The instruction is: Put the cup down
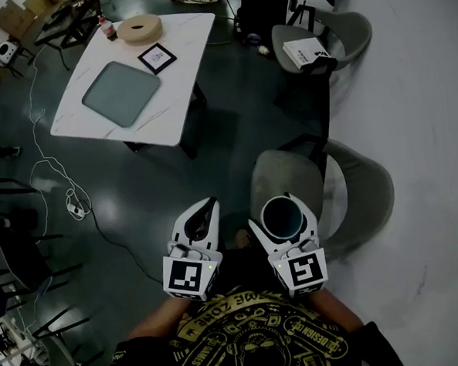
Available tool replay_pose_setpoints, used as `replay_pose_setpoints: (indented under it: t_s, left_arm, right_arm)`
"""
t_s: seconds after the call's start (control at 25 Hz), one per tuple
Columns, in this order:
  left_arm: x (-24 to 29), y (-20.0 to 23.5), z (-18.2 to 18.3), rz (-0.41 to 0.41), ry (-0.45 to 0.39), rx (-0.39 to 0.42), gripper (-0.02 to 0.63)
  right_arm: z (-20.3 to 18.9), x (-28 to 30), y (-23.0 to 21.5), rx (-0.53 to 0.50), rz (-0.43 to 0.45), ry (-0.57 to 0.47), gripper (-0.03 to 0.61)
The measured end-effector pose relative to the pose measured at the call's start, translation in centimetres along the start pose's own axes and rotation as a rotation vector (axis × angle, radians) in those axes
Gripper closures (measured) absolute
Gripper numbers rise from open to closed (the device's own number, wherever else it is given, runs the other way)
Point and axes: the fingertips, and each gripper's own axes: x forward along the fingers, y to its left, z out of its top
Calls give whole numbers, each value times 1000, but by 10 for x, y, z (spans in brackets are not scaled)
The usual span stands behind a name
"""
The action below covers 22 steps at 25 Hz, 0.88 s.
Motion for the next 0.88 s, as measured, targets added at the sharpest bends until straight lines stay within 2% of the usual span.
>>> replay_pose_setpoints:
  t_s: [0.88]
  left_arm:
    - [-19, 136, 18, 95, -22, -49, 603]
  right_arm:
    - [52, 108, 70, -42, 69, 9, 200]
